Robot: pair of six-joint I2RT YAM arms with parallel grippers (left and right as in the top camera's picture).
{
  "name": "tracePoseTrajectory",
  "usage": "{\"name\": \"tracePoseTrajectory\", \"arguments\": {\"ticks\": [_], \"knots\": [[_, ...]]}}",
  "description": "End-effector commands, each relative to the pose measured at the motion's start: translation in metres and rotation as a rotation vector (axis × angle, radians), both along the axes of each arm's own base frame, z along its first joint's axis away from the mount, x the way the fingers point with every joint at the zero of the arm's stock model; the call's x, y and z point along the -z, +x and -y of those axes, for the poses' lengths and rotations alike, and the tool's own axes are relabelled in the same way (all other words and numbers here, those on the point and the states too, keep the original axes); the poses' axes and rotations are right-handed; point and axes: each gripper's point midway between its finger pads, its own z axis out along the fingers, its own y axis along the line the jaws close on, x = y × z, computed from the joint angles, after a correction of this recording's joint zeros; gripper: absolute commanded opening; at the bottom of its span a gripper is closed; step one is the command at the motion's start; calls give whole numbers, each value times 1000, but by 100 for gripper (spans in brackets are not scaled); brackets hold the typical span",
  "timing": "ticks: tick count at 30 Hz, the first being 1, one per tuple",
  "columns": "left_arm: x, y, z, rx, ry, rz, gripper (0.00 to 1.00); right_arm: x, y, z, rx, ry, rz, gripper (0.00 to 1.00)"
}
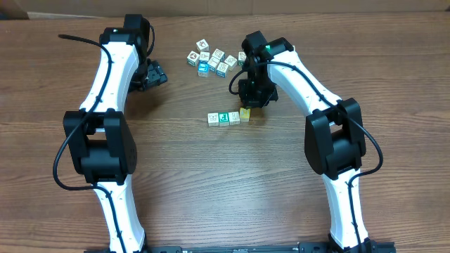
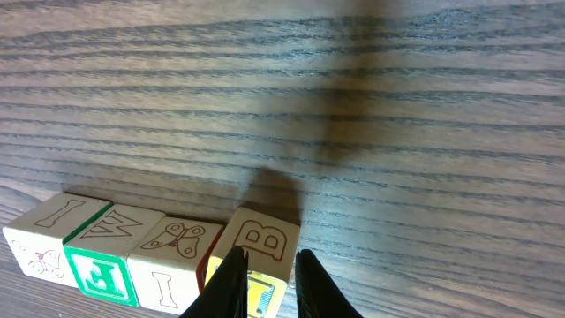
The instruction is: Form a horizontal line
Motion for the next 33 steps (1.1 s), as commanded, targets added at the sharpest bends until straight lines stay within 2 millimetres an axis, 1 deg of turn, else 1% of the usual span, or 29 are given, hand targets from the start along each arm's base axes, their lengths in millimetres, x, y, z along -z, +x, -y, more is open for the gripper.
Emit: {"name": "tracePoseTrajectory", "arguments": {"ticks": [1, 18, 20, 23, 25, 28, 33], "knots": [[-15, 5, -1, 5, 9, 39, 100, -19, 3, -6, -7, 28, 42, 15], [-15, 5, -1, 5, 9, 39, 100, -20, 14, -10, -7, 47, 86, 15], [-15, 5, -1, 5, 9, 39, 100, -20, 14, -10, -7, 47, 85, 14], [-15, 5, -1, 5, 9, 39, 100, -20, 11, -12, -12, 44, 79, 7], [-15, 5, -1, 5, 9, 39, 100, -20, 10, -15, -20, 46, 83, 5], [-15, 5, -1, 5, 9, 39, 100, -20, 10, -21, -32, 45, 94, 5], [-15, 5, -1, 5, 9, 39, 100, -19, 13, -18, -31, 19, 114, 4]]}}
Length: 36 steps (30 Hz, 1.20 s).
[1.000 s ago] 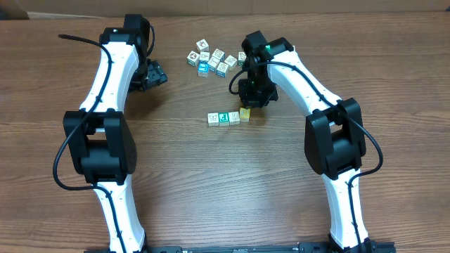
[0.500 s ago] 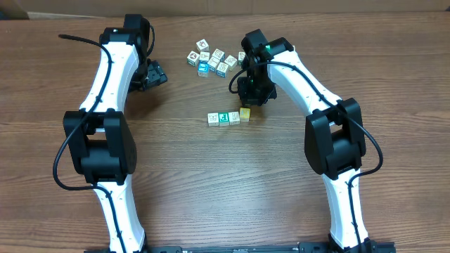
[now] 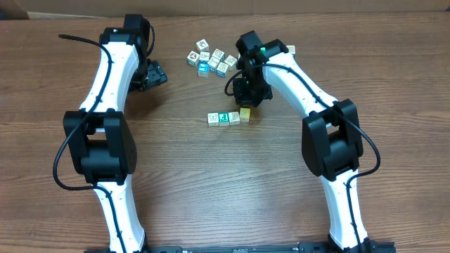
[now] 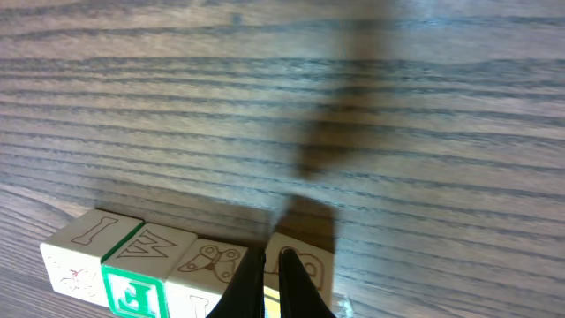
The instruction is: Form a horizontal line
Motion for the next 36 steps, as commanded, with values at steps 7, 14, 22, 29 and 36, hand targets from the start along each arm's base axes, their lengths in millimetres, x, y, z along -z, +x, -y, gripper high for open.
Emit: {"name": "tracePoseTrajectory", "arguments": {"ticks": [7, 14, 22, 29, 36], "knots": [[-15, 5, -1, 5, 9, 39, 100, -19, 9, -3, -4, 9, 70, 4], [-15, 5, -1, 5, 9, 39, 100, -19, 8, -2, -3, 7, 64, 4], [-15, 5, -1, 5, 9, 39, 100, -17, 0, 1, -4, -9, 31, 4], [-15, 5, -1, 5, 9, 39, 100, -17, -4, 3, -4, -16, 15, 4], [-15, 5, 0, 6, 9, 39, 100, -17, -7, 4, -5, -21, 4, 4]]}}
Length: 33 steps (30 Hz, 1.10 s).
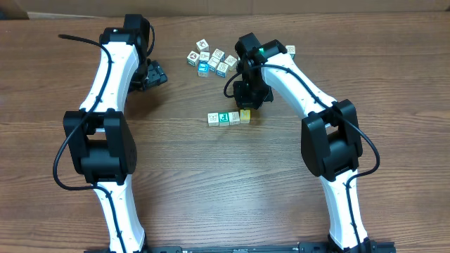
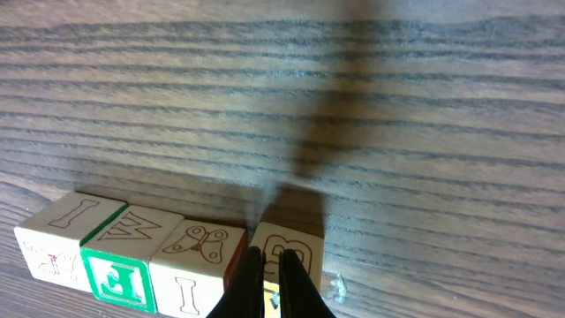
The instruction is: Form a horizontal line
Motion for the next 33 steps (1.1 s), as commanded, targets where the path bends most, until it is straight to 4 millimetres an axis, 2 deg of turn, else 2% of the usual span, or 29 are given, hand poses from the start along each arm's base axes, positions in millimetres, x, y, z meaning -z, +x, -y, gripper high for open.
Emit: {"name": "tracePoseTrajectory", "arguments": {"ticks": [1, 21, 29, 33], "knots": [[-15, 5, -1, 5, 9, 39, 100, -18, 4, 0, 0, 12, 39, 4], [-15, 5, -1, 5, 9, 39, 100, -19, 3, -4, -2, 35, 34, 4], [-15, 5, -1, 5, 9, 39, 100, -22, 25, -11, 4, 68, 123, 4], [-15, 5, -1, 5, 9, 39, 100, -21, 37, 1, 53, 17, 164, 4]]}}
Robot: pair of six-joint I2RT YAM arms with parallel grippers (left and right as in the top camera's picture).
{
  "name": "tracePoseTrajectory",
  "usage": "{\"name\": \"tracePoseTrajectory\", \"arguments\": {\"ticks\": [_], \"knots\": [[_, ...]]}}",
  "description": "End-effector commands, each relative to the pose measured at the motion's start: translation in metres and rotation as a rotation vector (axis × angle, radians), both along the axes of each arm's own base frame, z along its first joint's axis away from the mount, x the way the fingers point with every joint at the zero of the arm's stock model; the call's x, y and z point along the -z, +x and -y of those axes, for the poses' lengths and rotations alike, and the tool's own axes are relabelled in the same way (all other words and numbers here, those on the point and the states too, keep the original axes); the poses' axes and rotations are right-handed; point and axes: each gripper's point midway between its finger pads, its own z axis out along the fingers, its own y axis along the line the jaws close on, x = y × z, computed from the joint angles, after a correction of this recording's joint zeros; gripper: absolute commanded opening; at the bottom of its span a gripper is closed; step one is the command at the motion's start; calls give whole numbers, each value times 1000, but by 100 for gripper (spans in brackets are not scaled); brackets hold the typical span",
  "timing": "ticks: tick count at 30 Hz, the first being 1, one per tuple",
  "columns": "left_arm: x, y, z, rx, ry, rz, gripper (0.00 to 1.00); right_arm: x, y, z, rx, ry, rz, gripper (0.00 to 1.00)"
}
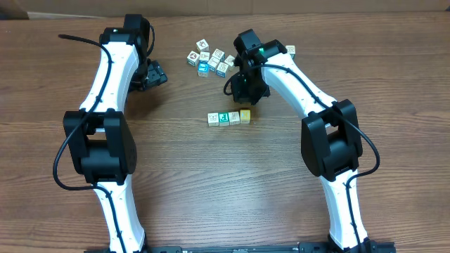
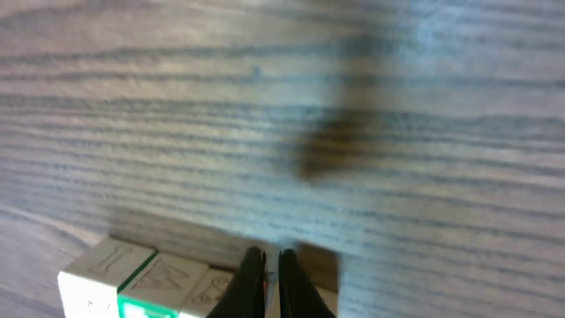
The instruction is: Form a horizontal line
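Observation:
A short row of four letter blocks lies mid-table. It runs left to right: a white one, a green-faced one, another white one, then a yellow block touching the right end. My right gripper hangs just behind the yellow block, lifted off it. In the right wrist view its fingertips are shut with nothing between them, and the row's left blocks show at the bottom edge, blurred. My left gripper rests at the far left, away from the blocks.
A loose cluster of several more letter blocks lies behind the row, left of the right arm. One single block sits beyond the right arm's wrist. The table surface is brown wood.
My shut right gripper was low over the yellow block's top; now it is higher and farther back, with only the row's left blocks showing. The blocks and left arm are unchanged.
At first my right gripper's fingers stood a little apart around the yellow B block, set slightly behind the row's right end. Then the fingers were shut at the block, which sat closer against the row. Now the yellow block ends the row and the gripper is clear.

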Motion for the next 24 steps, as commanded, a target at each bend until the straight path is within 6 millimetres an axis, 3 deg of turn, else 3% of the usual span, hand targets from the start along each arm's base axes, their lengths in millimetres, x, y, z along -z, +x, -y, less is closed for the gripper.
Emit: {"name": "tracePoseTrajectory", "arguments": {"ticks": [1, 6, 24], "knots": [[-15, 5, -1, 5, 9, 39, 100, -18, 12, 15, 57, -38, 62, 4], [-15, 5, -1, 5, 9, 39, 100, -16, 12, 30, 91, -113, 63, 4], [-15, 5, 0, 6, 9, 39, 100, -12, -19, 45, 82, -183, -56, 4]]}}
